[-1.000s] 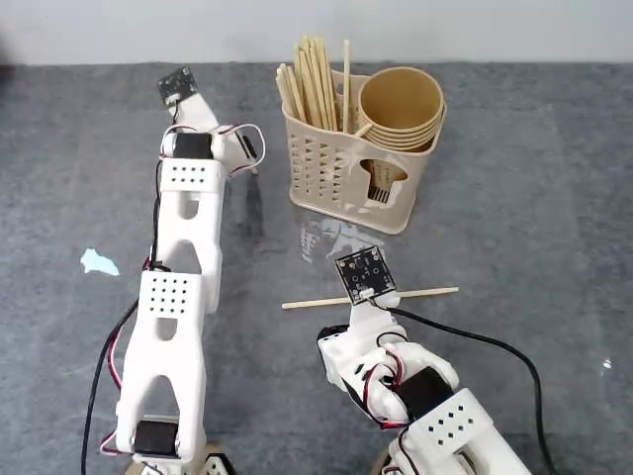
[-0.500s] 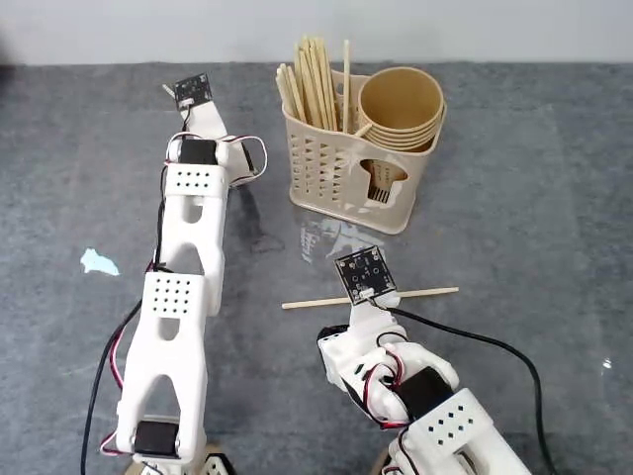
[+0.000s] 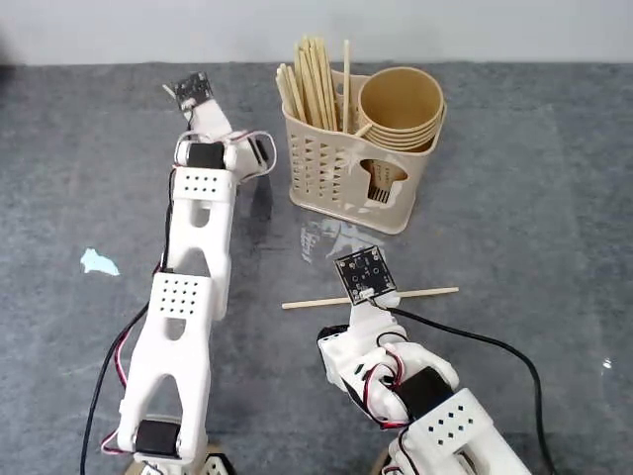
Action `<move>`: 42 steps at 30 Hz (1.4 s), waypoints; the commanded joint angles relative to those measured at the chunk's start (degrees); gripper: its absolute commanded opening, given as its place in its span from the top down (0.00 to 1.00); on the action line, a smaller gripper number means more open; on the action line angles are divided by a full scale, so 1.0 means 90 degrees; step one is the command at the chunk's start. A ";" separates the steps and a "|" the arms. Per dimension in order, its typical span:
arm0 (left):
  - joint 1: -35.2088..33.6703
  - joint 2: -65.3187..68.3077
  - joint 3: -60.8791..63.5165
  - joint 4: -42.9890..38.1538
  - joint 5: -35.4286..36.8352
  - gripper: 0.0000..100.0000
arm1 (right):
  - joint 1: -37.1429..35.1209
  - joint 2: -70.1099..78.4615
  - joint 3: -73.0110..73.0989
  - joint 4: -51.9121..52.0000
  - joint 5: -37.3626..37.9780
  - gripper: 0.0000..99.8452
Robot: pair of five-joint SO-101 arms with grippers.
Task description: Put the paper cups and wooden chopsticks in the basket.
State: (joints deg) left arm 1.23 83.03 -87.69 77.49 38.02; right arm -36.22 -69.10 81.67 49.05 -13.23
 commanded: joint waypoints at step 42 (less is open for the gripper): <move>-0.0713 -0.3653 0.4703 0.2569 -0.2540 0.99 | -0.0044 -0.0122 -0.0039 -0.0063 -0.0059 0.99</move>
State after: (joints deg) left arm -5.89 61.58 -57.27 98.77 15.69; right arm -36.22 -69.10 81.67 49.05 -13.23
